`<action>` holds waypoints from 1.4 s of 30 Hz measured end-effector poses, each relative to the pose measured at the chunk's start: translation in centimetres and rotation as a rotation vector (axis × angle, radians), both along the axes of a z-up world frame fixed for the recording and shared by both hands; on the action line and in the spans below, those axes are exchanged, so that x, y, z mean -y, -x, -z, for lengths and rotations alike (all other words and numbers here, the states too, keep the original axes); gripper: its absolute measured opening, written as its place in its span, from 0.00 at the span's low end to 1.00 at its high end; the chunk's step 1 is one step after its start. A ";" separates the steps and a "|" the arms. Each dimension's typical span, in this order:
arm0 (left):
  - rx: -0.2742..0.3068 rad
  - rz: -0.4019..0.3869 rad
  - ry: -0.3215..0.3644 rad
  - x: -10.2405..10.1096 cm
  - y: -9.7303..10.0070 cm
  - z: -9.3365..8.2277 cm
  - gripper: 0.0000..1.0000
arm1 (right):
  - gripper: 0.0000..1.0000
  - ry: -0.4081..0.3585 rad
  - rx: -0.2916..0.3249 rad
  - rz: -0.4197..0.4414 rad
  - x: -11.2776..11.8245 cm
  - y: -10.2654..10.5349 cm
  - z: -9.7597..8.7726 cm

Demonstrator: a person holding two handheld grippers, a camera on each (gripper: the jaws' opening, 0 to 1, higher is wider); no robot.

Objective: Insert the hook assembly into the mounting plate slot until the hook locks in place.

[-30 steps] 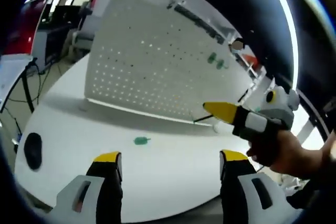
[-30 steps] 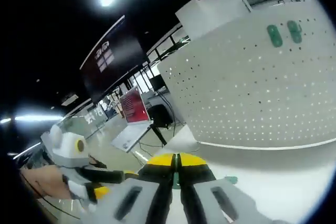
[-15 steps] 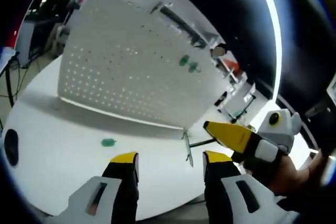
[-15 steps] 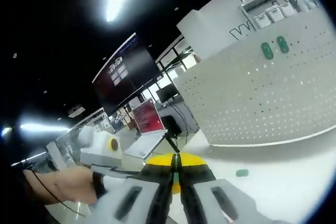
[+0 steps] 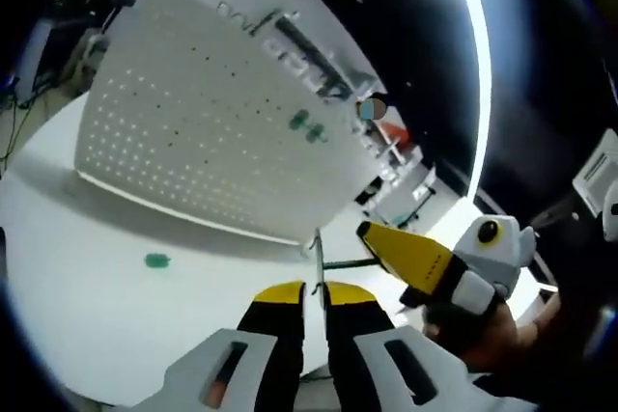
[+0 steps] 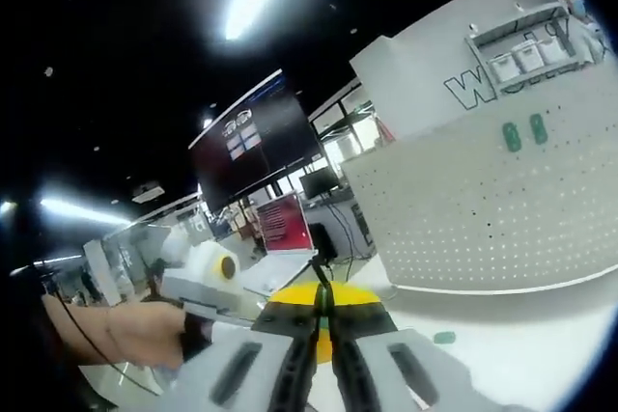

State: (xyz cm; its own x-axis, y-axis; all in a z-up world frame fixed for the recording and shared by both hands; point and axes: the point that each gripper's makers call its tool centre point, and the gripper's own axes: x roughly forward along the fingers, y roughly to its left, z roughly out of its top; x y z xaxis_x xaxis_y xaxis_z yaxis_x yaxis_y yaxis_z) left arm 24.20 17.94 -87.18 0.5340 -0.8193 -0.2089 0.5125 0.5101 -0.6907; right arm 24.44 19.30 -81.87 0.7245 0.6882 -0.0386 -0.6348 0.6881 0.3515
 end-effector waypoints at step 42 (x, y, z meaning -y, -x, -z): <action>0.478 -0.025 -0.414 -0.5 -0.3 -4.5 0.01 | 0.09 -0.033 -0.027 -0.020 -0.4 1.2 -1.8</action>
